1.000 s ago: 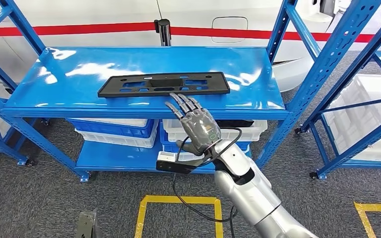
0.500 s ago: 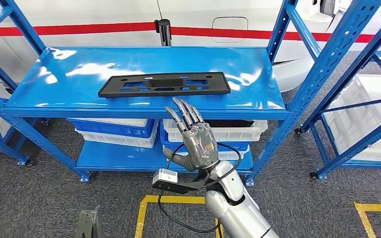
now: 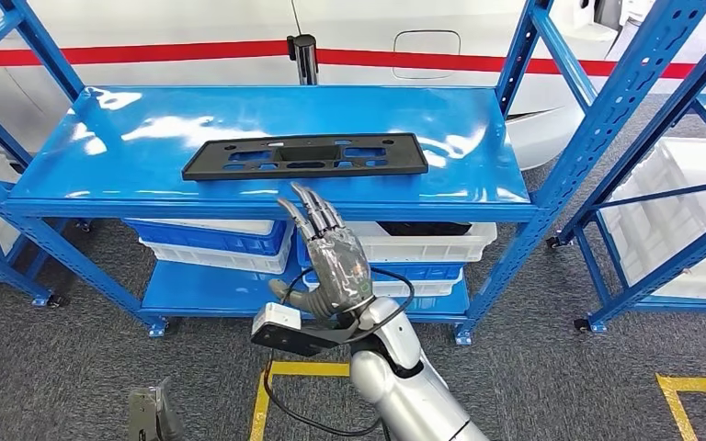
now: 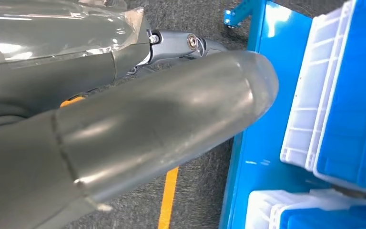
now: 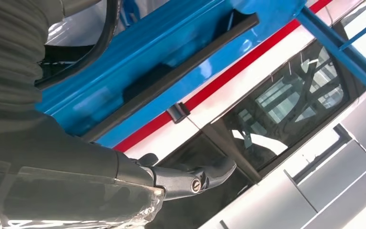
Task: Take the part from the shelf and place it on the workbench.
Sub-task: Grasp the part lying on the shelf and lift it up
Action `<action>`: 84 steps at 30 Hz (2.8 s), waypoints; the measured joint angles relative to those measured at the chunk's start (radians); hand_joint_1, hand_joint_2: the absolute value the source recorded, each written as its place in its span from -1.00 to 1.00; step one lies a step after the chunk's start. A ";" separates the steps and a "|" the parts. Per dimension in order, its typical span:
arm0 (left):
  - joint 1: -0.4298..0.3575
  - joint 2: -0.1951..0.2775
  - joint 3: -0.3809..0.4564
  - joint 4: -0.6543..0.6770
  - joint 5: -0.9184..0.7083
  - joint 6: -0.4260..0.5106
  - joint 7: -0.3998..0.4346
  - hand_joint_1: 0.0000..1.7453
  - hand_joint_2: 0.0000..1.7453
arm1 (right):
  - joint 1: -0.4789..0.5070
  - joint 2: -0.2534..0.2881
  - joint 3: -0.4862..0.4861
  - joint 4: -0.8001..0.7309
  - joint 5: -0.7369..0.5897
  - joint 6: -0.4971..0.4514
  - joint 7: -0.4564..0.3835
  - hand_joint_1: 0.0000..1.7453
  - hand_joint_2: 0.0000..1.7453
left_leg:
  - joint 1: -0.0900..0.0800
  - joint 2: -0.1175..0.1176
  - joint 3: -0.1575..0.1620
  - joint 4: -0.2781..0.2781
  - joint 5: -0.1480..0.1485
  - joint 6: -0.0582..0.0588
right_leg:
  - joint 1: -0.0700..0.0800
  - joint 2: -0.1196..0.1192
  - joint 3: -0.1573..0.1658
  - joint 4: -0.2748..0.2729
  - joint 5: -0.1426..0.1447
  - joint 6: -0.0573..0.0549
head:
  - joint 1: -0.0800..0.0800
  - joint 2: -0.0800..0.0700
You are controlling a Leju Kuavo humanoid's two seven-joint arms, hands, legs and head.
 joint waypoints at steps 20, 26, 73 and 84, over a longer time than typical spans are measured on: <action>0.031 -0.008 0.059 -0.040 0.049 -0.004 -0.001 -1.00 -1.00 | -0.064 0.085 0.008 0.080 0.013 0.057 0.003 -1.00 1.00 | 0.036 0.052 -0.089 0.209 -0.118 -0.057 | -0.018 -0.021 -0.070 0.026 0.041 -0.004 | 0.001 0.000; 0.039 -0.005 0.067 -0.046 0.044 0.001 -0.001 -1.00 -1.00 | -0.085 0.109 0.008 0.094 0.013 0.076 0.004 -1.00 1.00 | 0.011 0.061 -0.109 0.105 0.027 -0.005 | 0.010 -0.026 -0.044 0.024 0.025 -0.025 | 0.002 0.000; 0.016 -0.019 0.062 -0.063 0.020 -0.058 -0.001 -1.00 -1.00 | -0.129 0.092 -0.010 0.143 0.058 0.054 0.064 -1.00 1.00 | 0.001 0.042 0.006 -0.006 -0.003 -0.001 | 0.001 -0.028 -0.127 0.022 0.085 0.025 | 0.000 0.000; 0.016 -0.021 0.062 -0.063 0.021 -0.058 -0.001 -1.00 -1.00 | -0.123 0.103 -0.013 0.139 0.061 0.054 0.069 -1.00 1.00 | 0.026 0.056 -0.185 0.274 -0.094 -0.058 | -0.013 -0.026 -0.029 -0.014 0.045 -0.034 | -0.006 0.000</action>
